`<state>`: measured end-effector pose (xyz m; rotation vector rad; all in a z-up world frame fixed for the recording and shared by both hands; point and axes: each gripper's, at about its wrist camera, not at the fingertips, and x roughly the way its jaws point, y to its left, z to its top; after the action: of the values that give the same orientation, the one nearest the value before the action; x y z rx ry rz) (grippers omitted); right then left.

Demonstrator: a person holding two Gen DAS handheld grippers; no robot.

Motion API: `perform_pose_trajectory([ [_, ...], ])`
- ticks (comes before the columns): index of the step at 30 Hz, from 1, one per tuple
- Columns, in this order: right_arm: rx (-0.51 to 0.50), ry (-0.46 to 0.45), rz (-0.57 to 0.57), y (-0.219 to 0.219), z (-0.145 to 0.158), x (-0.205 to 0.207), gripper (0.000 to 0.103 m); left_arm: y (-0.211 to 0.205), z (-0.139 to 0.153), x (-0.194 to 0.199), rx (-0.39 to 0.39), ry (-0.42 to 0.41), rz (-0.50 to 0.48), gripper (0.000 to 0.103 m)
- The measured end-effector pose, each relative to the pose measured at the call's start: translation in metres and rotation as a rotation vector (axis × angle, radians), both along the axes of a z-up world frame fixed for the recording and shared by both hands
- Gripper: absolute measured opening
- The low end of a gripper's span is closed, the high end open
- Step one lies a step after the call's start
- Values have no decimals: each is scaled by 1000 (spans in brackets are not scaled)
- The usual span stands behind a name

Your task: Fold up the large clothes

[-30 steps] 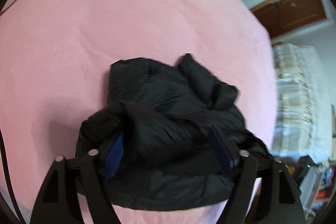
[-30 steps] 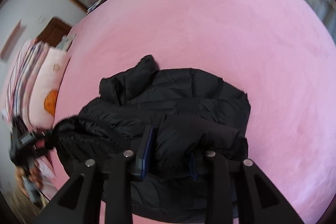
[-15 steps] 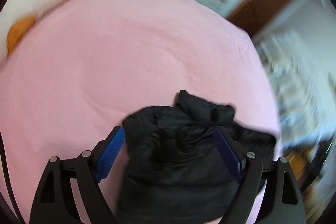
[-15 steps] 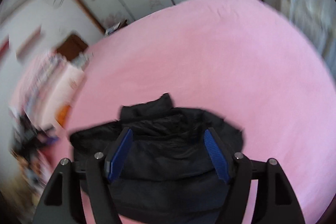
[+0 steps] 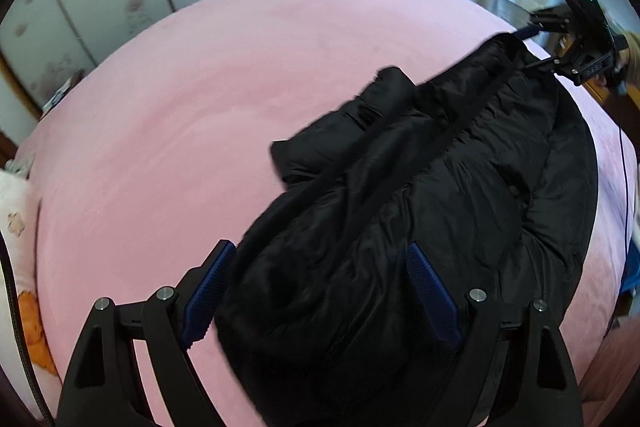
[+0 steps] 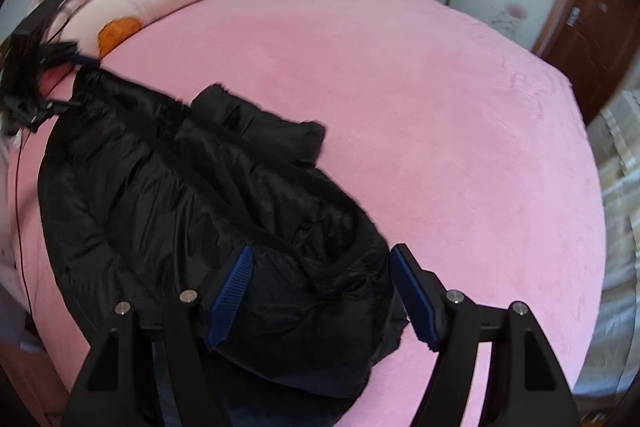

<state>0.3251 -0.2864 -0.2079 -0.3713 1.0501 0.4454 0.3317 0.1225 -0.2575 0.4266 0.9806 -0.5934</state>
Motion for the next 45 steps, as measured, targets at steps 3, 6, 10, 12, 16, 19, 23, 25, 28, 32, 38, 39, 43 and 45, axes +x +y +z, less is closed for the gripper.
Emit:
perform_pose_trajectory([
  [3,-79,29,14,9,-22,4,65,-6,-18,12,54,41,17,34],
  [6,-14,137,-58,-1,-40,17,9,-2,-26,22,63,60,91,11],
  [10,104,88,-161,-19,-24,18,6,5,-10,23,46,1,173,6],
  [12,189,45,-225,-32,-6,18,6,14,5,28,1,-23,237,6],
  [16,307,-24,-336,-52,13,26,6,31,12,55,-100,12,375,6],
  [19,251,-18,-383,-50,-9,40,5,24,-10,82,-75,40,443,6],
  [23,186,23,-497,-56,-54,58,5,16,-56,109,-18,95,543,6],
  [25,153,60,-576,-62,-80,62,4,17,-80,116,10,122,589,7],
  [28,79,125,-699,-85,-114,57,0,15,-94,111,64,91,595,7],
  [32,150,120,-782,-110,-118,33,0,13,-95,103,70,73,579,11],
  [38,161,29,-749,-101,-79,9,0,26,-70,95,3,64,657,53],
  [39,171,11,-746,-99,-68,6,0,28,-58,90,-23,35,678,60],
  [43,258,-92,-754,-79,-15,-19,0,26,-5,60,-81,-91,717,77],
  [45,296,-123,-743,-61,3,-28,1,21,19,35,-104,-127,743,89],
])
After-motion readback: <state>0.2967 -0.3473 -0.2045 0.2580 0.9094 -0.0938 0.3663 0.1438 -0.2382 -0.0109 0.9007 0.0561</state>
